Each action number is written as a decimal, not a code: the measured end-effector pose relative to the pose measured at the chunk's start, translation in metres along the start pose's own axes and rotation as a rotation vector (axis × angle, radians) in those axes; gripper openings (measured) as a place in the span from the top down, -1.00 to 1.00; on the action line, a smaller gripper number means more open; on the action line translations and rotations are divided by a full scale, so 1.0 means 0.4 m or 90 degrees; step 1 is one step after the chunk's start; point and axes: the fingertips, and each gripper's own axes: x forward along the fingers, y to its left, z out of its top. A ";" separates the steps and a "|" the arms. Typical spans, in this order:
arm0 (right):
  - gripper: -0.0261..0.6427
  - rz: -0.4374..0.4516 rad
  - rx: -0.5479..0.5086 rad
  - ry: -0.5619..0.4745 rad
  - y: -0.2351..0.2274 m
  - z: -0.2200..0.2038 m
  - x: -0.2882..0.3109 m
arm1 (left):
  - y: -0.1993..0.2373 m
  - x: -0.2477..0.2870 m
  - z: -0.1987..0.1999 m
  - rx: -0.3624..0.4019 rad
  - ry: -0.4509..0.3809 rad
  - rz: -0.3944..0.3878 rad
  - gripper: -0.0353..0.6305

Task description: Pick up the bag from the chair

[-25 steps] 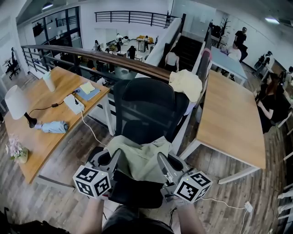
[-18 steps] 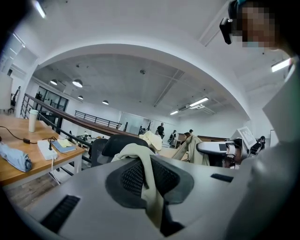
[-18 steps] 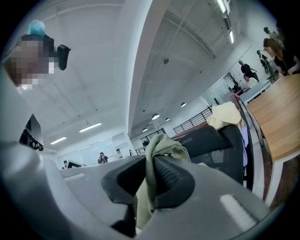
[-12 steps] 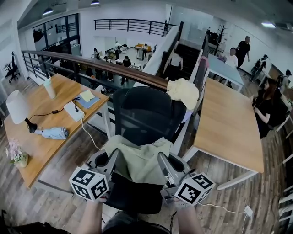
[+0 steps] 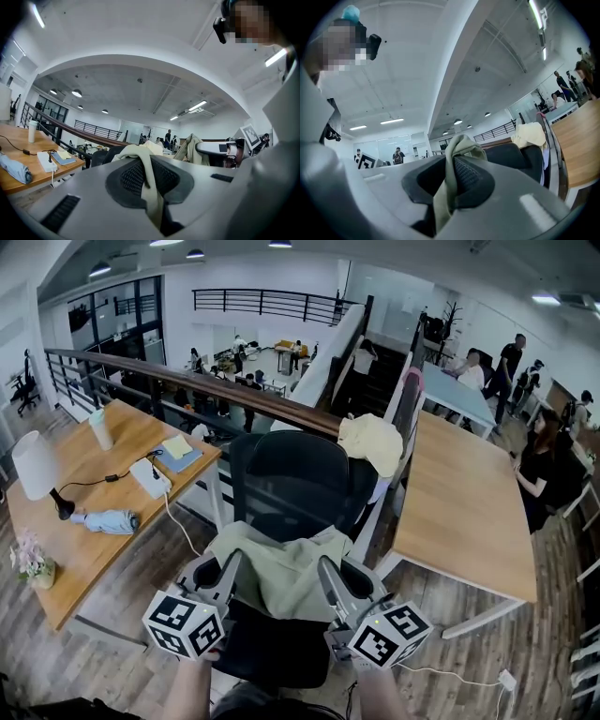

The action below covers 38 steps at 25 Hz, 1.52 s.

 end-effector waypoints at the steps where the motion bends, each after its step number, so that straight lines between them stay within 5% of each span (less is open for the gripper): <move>1: 0.77 0.000 -0.002 -0.001 0.001 0.002 0.001 | 0.000 0.000 0.003 0.000 -0.001 0.000 0.84; 38: 0.77 -0.009 -0.073 -0.012 0.032 0.003 0.083 | 0.068 0.002 0.030 -0.018 -0.032 0.004 0.85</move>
